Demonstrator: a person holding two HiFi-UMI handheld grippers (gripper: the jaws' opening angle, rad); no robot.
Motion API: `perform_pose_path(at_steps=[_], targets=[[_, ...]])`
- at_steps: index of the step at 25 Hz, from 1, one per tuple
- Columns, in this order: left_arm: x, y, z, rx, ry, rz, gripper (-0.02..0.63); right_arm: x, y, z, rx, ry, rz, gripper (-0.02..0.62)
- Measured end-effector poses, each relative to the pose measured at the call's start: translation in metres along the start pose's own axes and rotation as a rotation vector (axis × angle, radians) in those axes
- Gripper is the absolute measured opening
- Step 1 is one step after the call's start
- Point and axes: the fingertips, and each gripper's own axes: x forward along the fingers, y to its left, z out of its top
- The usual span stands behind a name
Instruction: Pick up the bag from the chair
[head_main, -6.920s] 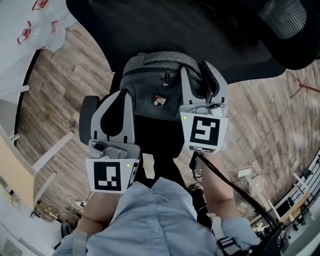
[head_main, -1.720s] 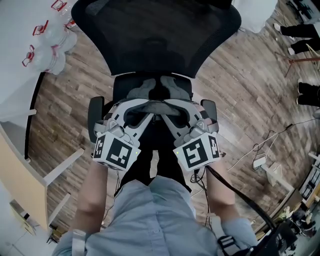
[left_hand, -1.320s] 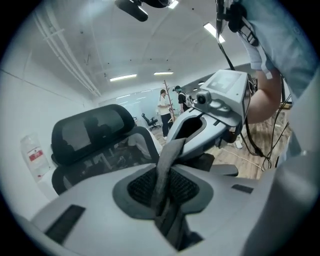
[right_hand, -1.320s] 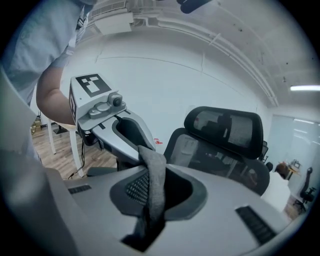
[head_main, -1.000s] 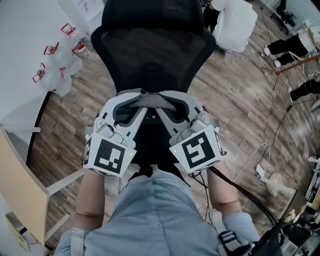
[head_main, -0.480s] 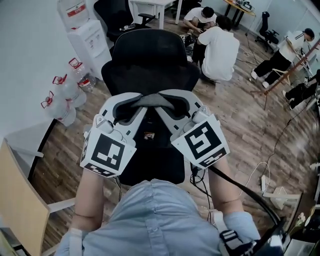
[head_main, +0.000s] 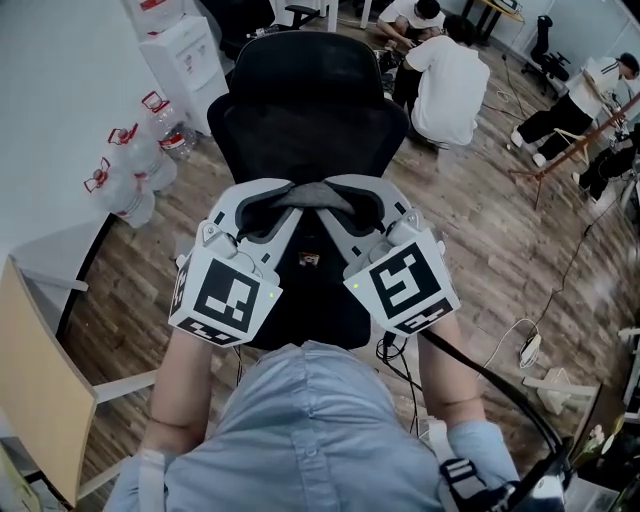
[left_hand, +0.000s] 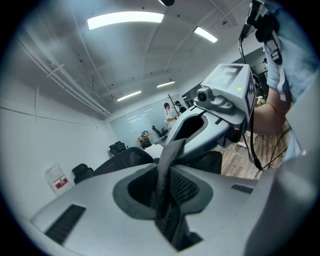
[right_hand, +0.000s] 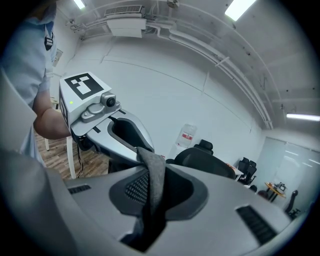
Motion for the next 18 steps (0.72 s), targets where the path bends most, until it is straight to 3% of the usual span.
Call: perform_pose_path(at_steps=[18], targets=[[-0.0073, -0.0024, 0.0043, 0.032, -0.001, 0.015, 0.066, -0.0047, 0.0062, 0.0036, -0.009, -0.007, -0.022, 0.044]])
